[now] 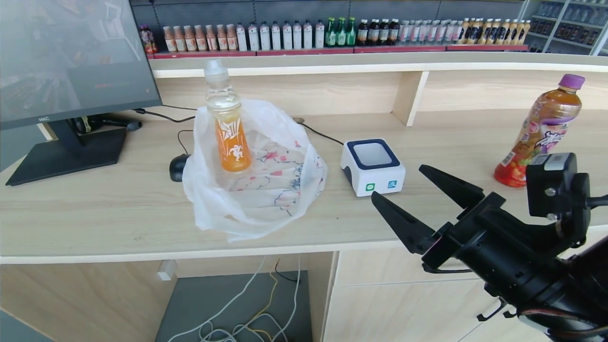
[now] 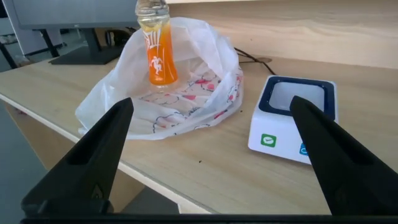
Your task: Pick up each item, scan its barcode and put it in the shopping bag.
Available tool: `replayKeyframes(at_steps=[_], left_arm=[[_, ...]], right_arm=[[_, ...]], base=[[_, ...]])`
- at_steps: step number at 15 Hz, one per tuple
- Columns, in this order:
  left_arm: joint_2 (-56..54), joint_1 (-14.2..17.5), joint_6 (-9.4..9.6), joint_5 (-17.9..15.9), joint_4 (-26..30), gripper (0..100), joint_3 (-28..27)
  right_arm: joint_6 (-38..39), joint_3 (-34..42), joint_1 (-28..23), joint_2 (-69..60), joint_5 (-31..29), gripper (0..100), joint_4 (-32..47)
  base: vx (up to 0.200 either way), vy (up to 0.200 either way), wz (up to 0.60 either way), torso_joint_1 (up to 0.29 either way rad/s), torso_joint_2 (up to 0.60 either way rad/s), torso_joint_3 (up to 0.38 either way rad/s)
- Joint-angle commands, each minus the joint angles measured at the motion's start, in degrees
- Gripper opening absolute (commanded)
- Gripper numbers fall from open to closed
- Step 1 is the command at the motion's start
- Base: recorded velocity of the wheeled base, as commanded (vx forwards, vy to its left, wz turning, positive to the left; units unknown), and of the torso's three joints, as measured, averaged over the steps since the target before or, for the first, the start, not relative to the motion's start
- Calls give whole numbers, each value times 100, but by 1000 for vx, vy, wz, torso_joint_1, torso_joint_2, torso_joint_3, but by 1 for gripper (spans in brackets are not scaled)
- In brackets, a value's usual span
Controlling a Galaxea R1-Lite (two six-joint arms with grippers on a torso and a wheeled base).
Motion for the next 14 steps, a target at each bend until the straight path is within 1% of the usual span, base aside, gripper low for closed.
replayKeyframes(at_steps=[1,3,6,14], left_arm=[[-2,4,-2,1,-8,100,0],[-2,4,-2,1,1,100,0],[-2,4,33,1,-8,100,0],[-2,4,16,1,-8,100,0]], right_arm=[[2,16,-2,-7,1,100,-6],[2,25,-2,-7,1,100,-6],[11,166,-2,-25,10,100,-6],[20,271,-2,-42,10,100,-14]], base=[[0,-200,0,2,7,7],[0,-200,0,0,5,2],[0,0,0,0,0,0],[0,0,0,0,0,0]])
